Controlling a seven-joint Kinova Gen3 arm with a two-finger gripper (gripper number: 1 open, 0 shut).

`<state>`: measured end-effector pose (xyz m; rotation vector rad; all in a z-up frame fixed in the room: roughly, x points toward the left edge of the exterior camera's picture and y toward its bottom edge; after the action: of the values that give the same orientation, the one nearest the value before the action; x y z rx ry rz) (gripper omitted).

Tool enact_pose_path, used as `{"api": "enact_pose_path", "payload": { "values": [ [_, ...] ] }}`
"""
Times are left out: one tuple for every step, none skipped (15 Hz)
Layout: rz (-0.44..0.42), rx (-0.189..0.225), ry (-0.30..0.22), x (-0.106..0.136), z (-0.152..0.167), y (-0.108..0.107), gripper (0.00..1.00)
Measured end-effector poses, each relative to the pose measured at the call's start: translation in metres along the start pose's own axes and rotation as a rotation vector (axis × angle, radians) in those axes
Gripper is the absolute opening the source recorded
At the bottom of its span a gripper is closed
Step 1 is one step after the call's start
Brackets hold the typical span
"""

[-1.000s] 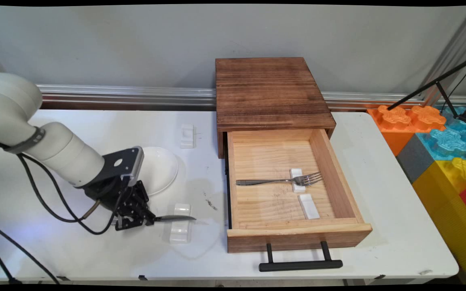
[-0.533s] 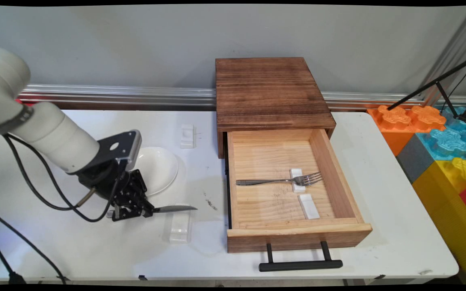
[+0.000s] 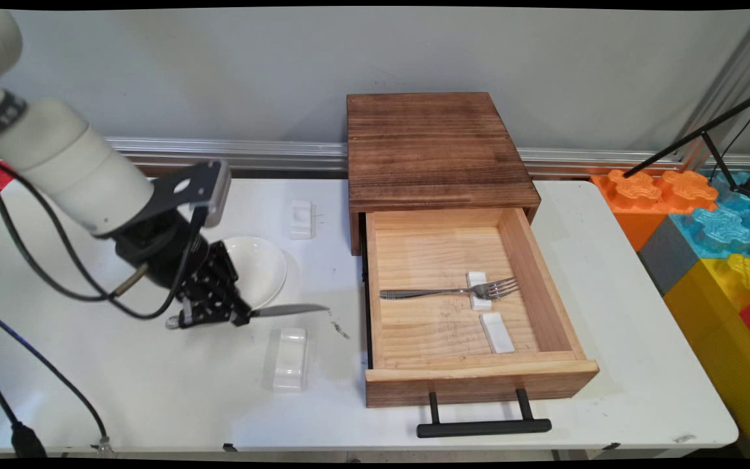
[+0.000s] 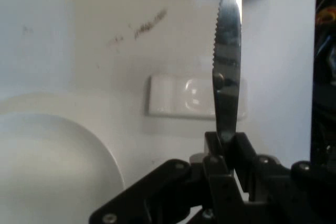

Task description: Place the picked object into the drawer

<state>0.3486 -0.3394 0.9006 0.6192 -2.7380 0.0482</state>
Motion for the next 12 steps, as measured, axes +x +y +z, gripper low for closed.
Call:
{"api": "enact_pose_path", "payload": {
  "values": [
    [-0.003,0.002,0.003,0.007,-0.005,0.000,0.00],
    [-0.005,0.005,0.008,0.014,-0.008,0.001,0.00],
    [-0.008,0.008,0.014,0.021,-0.012,0.001,0.00],
    [-0.010,0.011,0.022,0.030,-0.015,0.001,0.00],
    [-0.012,0.012,0.031,0.042,-0.018,0.001,0.00],
    [-0.013,0.011,0.036,0.049,-0.019,0.001,0.00],
    [-0.013,0.009,0.041,0.060,-0.020,0.001,0.00],
    [-0.013,0.007,0.047,0.071,-0.019,0.001,0.00],
    [-0.013,0.006,0.052,0.083,-0.018,0.000,0.00],
    [-0.014,0.005,0.055,0.093,-0.016,0.000,0.00],
    [-0.012,0.005,0.059,0.103,-0.014,-0.001,0.00],
    [-0.007,0.003,0.063,0.116,-0.011,-0.001,0.00]
  ]
}}
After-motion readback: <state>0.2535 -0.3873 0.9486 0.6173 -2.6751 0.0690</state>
